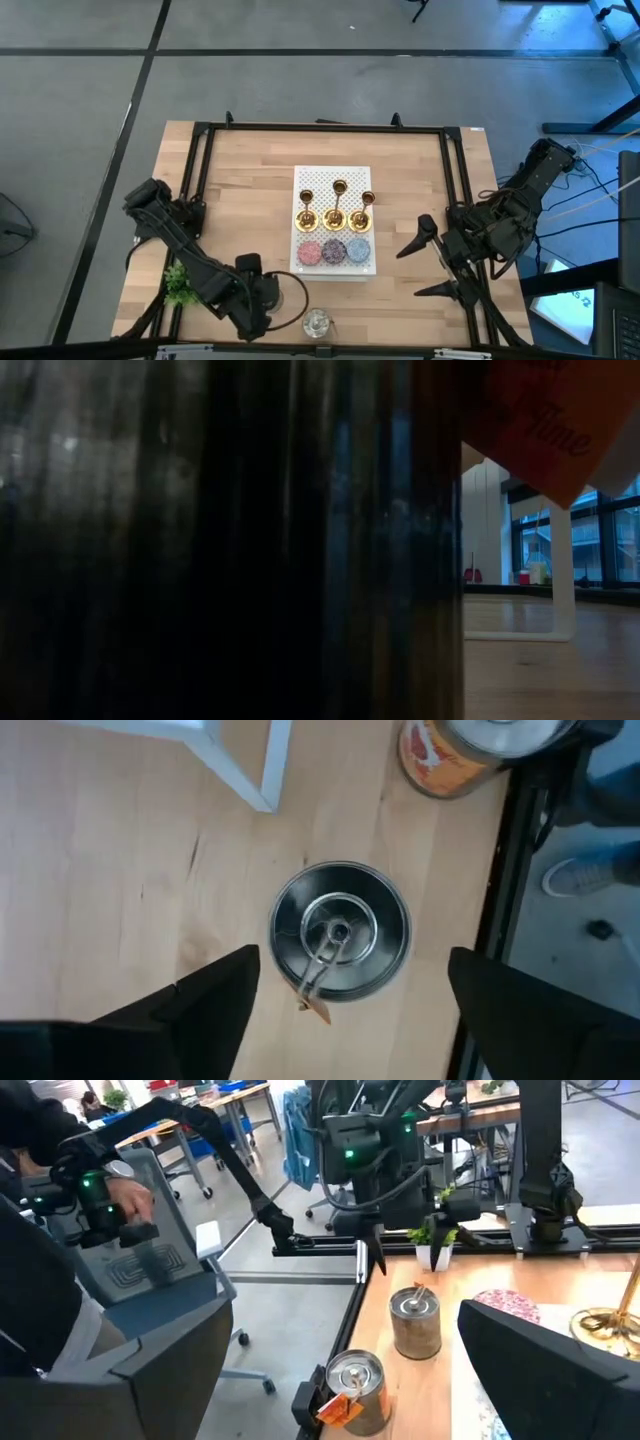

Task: Pick & Place candle stick holders
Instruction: Put the left silver scented candle on the shelf

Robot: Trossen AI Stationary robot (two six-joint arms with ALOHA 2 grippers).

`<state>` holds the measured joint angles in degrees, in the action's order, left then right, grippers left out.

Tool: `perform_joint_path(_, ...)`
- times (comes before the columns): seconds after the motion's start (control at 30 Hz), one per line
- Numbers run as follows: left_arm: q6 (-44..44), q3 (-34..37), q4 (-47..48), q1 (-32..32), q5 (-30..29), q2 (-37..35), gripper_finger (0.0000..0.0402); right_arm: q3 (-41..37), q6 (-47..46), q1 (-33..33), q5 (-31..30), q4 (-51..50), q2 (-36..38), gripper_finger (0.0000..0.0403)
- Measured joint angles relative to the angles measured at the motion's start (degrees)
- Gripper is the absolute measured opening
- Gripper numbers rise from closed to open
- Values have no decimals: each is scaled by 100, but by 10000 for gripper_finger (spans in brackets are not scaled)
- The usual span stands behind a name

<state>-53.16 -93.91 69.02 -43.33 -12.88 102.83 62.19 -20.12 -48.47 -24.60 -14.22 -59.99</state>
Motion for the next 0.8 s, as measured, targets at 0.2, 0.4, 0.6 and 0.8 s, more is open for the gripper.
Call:
perform_joint_path(0.2,119,-2,-93,-7,56,37,327,0,15,-1,-91,-13,-9,390)
perform_joint_path(0.4,162,-2,-230,11,273,37,328,0,13,0,-89,-22,-37,390)
perform_joint_path(0.6,445,-2,-215,40,144,35,344,2,-28,0,-89,-13,-79,390)
perform_joint_path(0.8,755,-2,-214,35,-65,35,395,2,-138,-2,-87,-13,-178,390)
